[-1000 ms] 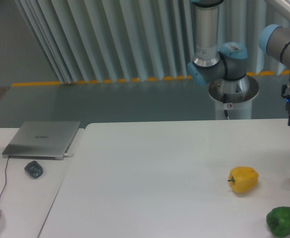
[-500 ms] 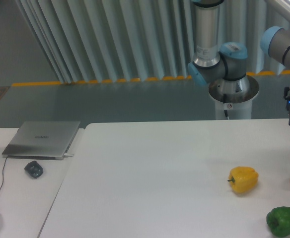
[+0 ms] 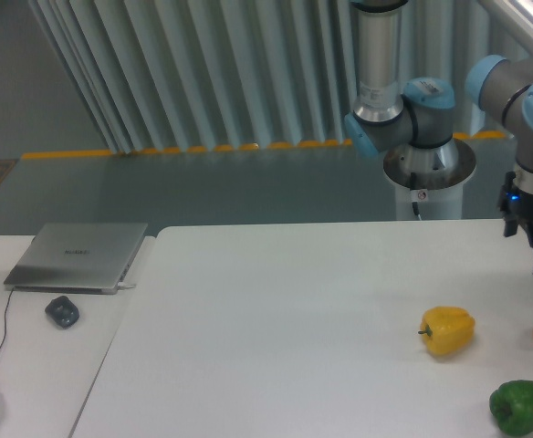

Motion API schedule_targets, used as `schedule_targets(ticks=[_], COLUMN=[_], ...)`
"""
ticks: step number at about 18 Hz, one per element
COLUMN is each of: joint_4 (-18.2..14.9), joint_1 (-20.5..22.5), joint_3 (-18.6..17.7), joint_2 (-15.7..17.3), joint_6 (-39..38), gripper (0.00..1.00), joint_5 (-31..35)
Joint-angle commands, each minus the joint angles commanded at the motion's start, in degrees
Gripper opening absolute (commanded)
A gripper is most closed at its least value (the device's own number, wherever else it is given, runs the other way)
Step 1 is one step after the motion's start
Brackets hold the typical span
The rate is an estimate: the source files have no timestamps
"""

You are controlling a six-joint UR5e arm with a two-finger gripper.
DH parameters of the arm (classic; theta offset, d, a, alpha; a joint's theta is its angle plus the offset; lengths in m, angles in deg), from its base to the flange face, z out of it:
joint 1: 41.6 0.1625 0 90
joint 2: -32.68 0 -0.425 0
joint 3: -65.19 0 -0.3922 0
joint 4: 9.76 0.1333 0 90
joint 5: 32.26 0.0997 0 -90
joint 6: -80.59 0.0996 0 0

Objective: Place the yellow pepper in a basket
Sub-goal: 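Move the open gripper over the yellow pepper and lower it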

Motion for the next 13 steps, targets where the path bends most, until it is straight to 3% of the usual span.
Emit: schedule_targets(ticks=[3, 6, 10, 13], joint_4=[0.1, 0.6, 6.9, 8.0], joint_1=[-2.4, -4.7, -8.3, -9.0], joint_3=[-0.9, -1.8, -2.0, -0.9], joint_2=[-0.3, -0.7, -4.0, -5.7], joint_6=[-8.0, -10.7, -16.8, -16.8], gripper=[1.00, 1.00, 1.00, 1.00], joint_5=[-1.1, -1.9, -1.6, -1.5])
